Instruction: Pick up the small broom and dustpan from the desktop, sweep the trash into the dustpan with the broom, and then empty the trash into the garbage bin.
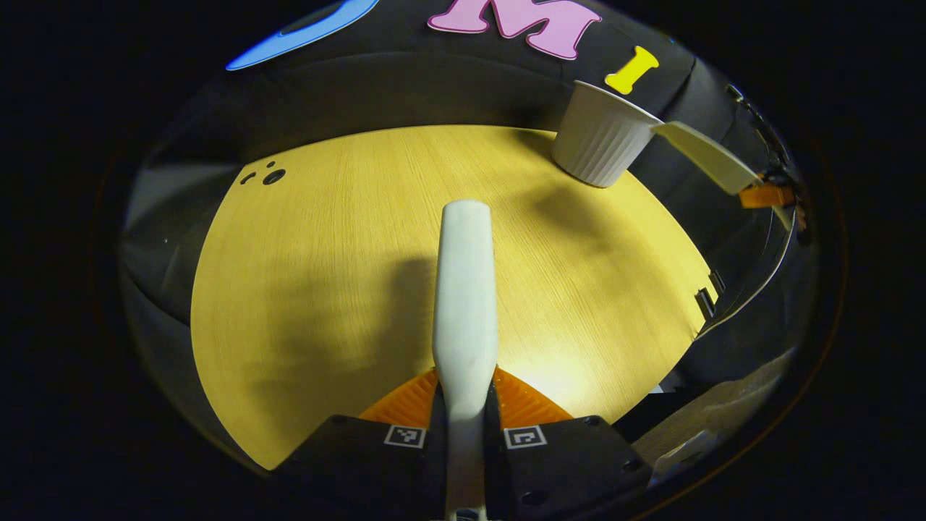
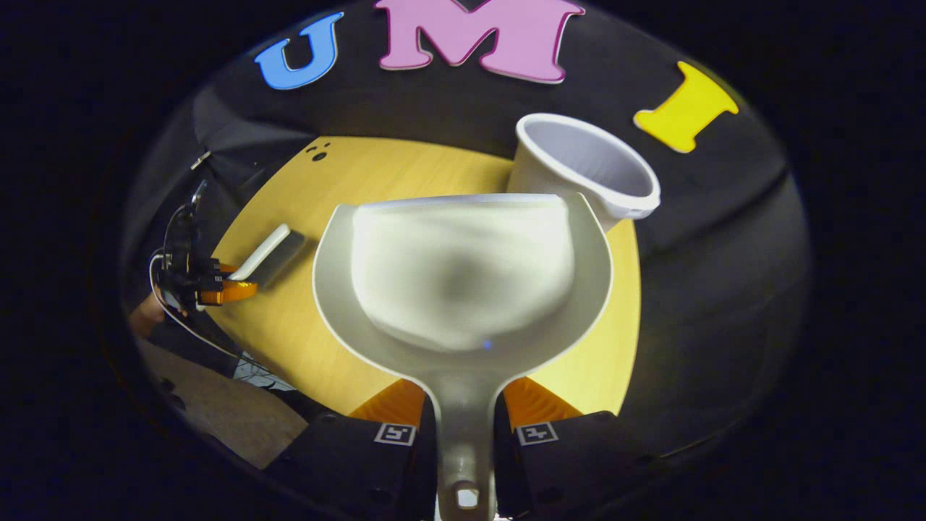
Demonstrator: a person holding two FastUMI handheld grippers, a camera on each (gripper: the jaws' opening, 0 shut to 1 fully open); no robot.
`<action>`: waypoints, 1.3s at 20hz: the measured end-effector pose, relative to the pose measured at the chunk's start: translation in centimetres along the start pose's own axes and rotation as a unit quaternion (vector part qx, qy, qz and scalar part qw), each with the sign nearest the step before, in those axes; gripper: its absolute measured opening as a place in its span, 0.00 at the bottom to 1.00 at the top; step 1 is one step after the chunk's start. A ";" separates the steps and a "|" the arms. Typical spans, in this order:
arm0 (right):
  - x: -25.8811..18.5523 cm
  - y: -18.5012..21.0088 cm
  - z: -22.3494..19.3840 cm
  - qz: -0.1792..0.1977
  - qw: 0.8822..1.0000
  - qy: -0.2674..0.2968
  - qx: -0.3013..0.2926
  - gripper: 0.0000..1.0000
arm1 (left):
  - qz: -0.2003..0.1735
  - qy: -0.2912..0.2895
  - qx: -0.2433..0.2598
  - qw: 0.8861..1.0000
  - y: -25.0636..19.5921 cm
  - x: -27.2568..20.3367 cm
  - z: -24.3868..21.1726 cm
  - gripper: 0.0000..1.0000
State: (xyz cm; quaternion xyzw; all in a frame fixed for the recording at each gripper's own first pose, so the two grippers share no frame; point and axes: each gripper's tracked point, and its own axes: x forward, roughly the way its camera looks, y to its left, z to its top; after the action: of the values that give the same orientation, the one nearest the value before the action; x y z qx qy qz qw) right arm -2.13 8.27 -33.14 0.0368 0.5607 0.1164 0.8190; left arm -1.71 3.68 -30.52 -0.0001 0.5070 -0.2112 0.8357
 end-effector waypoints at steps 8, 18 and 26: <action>10.8 4.6 -6.5 -0.001 0.999 0.045 -0.008 0.35 | 0.021 0.028 0.002 0.999 0.3 1.7 -1.0 0.25; 16.8 6.7 -8.2 0.006 0.999 0.050 0.013 0.39 | 0.078 0.051 0.020 0.995 1.6 5.6 -0.4 0.25; 17.8 6.8 -8.9 0.016 0.998 0.056 0.020 0.38 | 0.081 0.076 0.029 0.993 1.3 6.3 -1.2 0.29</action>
State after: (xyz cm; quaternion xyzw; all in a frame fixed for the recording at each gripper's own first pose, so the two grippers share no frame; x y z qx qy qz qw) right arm -5.26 18.36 -51.30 0.0558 0.6072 0.1205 0.7834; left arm 0.24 2.91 -36.68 0.0814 0.5606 -0.1572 0.8090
